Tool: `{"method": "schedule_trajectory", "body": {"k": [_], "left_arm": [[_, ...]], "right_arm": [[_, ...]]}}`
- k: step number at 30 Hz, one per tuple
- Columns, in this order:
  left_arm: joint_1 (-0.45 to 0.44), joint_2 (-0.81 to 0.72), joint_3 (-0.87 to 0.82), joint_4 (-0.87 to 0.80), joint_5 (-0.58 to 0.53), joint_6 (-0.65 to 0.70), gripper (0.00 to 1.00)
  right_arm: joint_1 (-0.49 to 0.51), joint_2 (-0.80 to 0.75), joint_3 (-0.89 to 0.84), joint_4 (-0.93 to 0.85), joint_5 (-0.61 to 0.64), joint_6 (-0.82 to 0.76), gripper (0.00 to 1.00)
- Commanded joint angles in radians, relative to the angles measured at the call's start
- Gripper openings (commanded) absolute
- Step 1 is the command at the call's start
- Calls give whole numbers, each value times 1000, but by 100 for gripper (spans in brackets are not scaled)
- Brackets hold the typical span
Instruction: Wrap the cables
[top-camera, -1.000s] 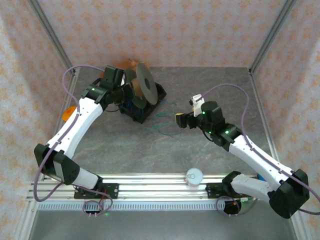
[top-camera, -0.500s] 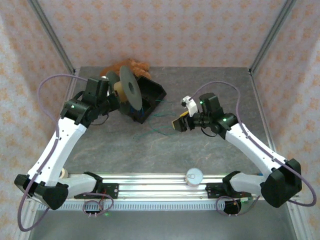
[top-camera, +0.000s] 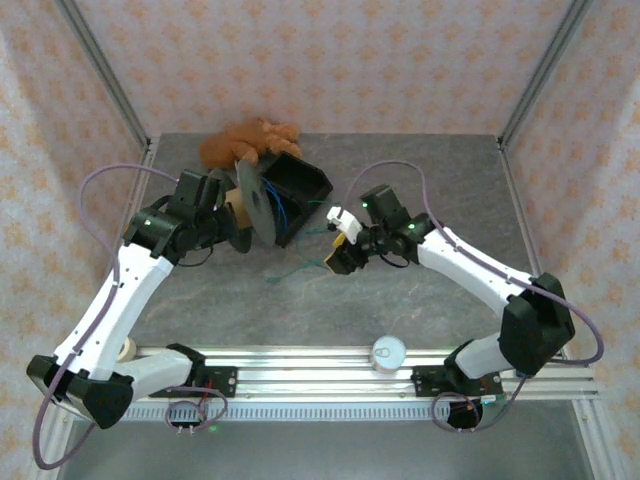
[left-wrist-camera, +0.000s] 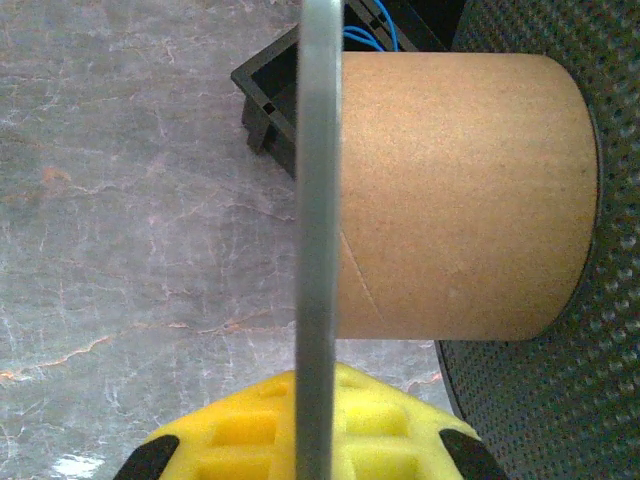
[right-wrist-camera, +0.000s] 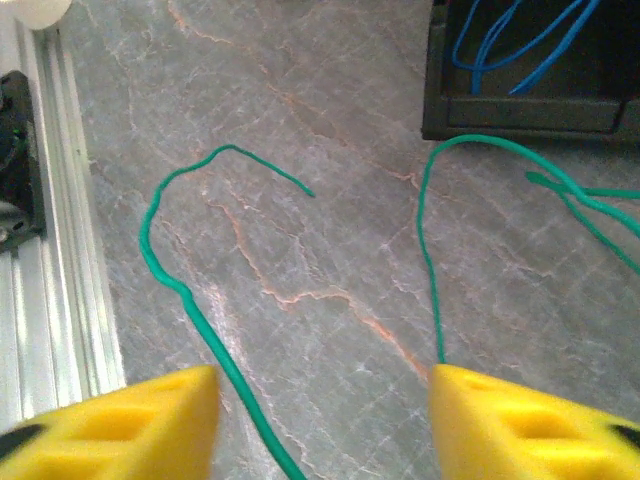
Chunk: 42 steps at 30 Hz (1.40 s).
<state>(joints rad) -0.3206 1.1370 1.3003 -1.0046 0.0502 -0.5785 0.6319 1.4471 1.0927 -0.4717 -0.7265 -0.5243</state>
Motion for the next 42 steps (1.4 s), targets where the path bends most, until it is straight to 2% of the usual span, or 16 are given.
{"method": "schedule_trajectory", "body": {"k": [1,4,7,12,16,18,20,22,26,29,31,34,36,38,42], "left_arm": [[3,-33,-6,25,-37,-9,0],[5,-34,-10,17,-23,-14,0],[6,-30,-12,5,-8,-32,0],[6,-32,-48,-1,46,-159,0],[-6,-3,-96,3,118,-290,0],[-46,25,-92,-20,101,-330,0],[-102,57,-70,-57,30,-358,0],[-145,92,-63,-71,2,-382,0],[-150,150,-103,-51,3,-446,0],[-152,190,-93,-35,27,-436,0],[-156,221,-66,-52,26,-421,7],[-172,259,-16,-90,14,-399,39],[-181,269,1,-94,13,-393,52],[-187,269,11,-85,14,-390,57],[-190,249,28,-97,13,-396,56]], "right_arm": [[16,72,70,-30,-2,-58,35],[26,122,116,-90,-15,-77,1],[32,95,110,-97,23,-60,0],[34,-105,21,-29,308,40,0],[34,-241,-38,0,455,80,0],[34,-295,-62,15,527,103,0],[34,-331,-84,38,586,130,0],[34,-361,-108,79,600,173,0],[34,-399,-170,218,534,256,0],[35,-409,-209,318,513,301,0],[35,-408,-222,359,520,336,0],[37,-398,-224,374,468,350,0],[41,-399,-243,410,478,375,0],[48,-406,-261,439,472,387,0],[58,-445,-321,522,448,405,0]]}}
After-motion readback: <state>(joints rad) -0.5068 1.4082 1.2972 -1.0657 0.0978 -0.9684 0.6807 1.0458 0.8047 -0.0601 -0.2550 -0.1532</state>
